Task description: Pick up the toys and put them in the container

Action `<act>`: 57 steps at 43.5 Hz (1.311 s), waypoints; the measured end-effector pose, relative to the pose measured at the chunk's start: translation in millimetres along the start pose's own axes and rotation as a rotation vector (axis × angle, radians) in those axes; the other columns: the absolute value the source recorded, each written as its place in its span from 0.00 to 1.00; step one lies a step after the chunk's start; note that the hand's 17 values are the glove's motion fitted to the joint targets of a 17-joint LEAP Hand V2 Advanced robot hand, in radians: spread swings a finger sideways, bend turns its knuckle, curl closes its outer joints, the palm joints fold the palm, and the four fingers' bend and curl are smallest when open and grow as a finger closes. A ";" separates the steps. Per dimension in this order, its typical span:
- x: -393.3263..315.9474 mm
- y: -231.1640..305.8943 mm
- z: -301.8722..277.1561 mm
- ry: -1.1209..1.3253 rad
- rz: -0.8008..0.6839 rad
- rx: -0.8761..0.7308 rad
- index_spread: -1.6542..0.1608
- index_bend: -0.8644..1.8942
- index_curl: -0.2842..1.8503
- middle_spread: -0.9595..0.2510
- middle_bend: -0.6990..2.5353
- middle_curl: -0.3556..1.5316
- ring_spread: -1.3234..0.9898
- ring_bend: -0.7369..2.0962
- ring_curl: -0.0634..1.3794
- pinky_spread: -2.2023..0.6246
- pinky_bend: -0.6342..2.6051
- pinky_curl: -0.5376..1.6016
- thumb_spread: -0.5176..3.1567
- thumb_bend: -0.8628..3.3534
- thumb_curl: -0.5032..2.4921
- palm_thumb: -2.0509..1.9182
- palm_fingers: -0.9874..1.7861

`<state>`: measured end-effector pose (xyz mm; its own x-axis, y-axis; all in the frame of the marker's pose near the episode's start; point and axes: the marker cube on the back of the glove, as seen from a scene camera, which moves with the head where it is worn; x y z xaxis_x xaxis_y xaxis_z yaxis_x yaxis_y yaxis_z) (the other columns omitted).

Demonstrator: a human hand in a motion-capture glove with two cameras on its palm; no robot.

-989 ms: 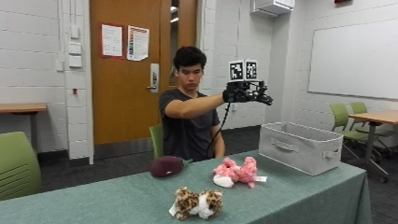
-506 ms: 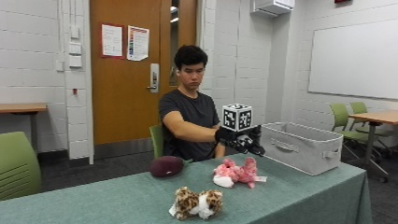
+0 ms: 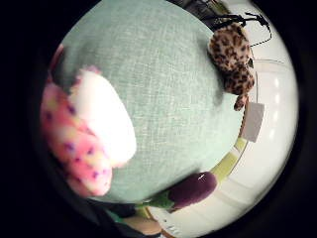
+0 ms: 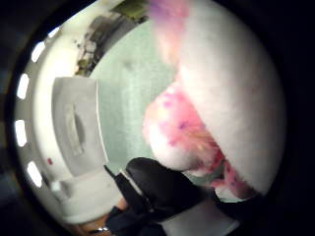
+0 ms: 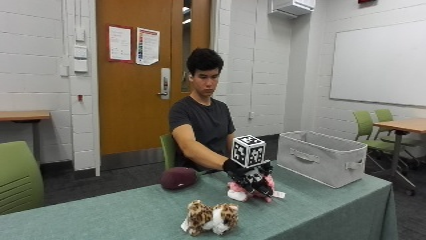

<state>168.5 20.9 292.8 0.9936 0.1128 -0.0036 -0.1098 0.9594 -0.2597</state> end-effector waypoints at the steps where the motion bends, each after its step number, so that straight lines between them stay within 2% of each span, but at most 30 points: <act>1: 1.1 0.1 2.0 0.003 0.002 0.007 0.77 0.40 0.34 0.69 0.30 0.37 0.45 0.31 0.14 0.76 0.33 0.41 0.37 0.18 0.20 0.48 0.34; 14: 7.6 -0.6 11.6 -0.032 0.030 0.028 0.78 0.42 0.35 0.70 0.28 0.38 0.45 0.32 0.14 0.76 0.35 0.42 0.40 0.20 0.22 0.52 0.39; 28: 6.3 1.2 9.6 -0.109 0.017 0.014 0.78 0.45 0.37 0.70 0.27 0.37 0.42 0.36 0.17 0.71 0.39 0.43 0.48 0.24 0.26 0.61 0.50; 29: 6.2 1.3 9.0 -0.110 0.012 0.014 0.78 0.45 0.37 0.70 0.27 0.37 0.42 0.35 0.17 0.71 0.38 0.43 0.48 0.24 0.26 0.61 0.48; 30: 5.9 1.4 8.3 -0.108 0.006 0.015 0.78 0.44 0.37 0.69 0.28 0.37 0.42 0.38 0.18 0.70 0.39 0.43 0.48 0.25 0.26 0.62 0.52; 39: -2.0 4.8 0.3 -0.015 -0.027 0.074 0.76 0.45 0.38 0.67 0.27 0.37 0.39 0.42 0.21 0.67 0.40 0.43 0.50 0.27 0.29 0.66 0.61; 43: -0.8 3.4 -8.3 0.033 -0.029 0.123 0.75 0.41 0.37 0.65 0.28 0.38 0.39 0.46 0.23 0.66 0.41 0.43 0.49 0.26 0.30 0.66 0.67; 45: 1.6 2.2 -11.3 0.044 -0.029 0.127 0.75 0.40 0.38 0.65 0.28 0.38 0.38 0.45 0.23 0.66 0.41 0.43 0.49 0.26 0.30 0.66 0.65; 46: 3.3 1.5 -12.2 0.045 -0.028 0.122 0.75 0.39 0.38 0.62 0.30 0.39 0.38 0.48 0.25 0.65 0.42 0.44 0.47 0.26 0.31 0.66 0.71; 49: 8.7 -1.3 -13.4 0.043 -0.012 0.100 0.74 0.36 0.36 0.56 0.35 0.42 0.37 0.54 0.28 0.63 0.39 0.42 0.45 0.25 0.32 0.67 0.80; 57: 16.9 -5.1 -27.5 0.005 0.009 0.083 0.72 0.40 0.39 0.51 0.44 0.48 0.38 0.60 0.35 0.61 0.39 0.42 0.40 0.25 0.35 0.67 0.84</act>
<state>186.5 10.8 267.4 0.9926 0.1208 -0.0105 -0.1207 0.9765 -0.1786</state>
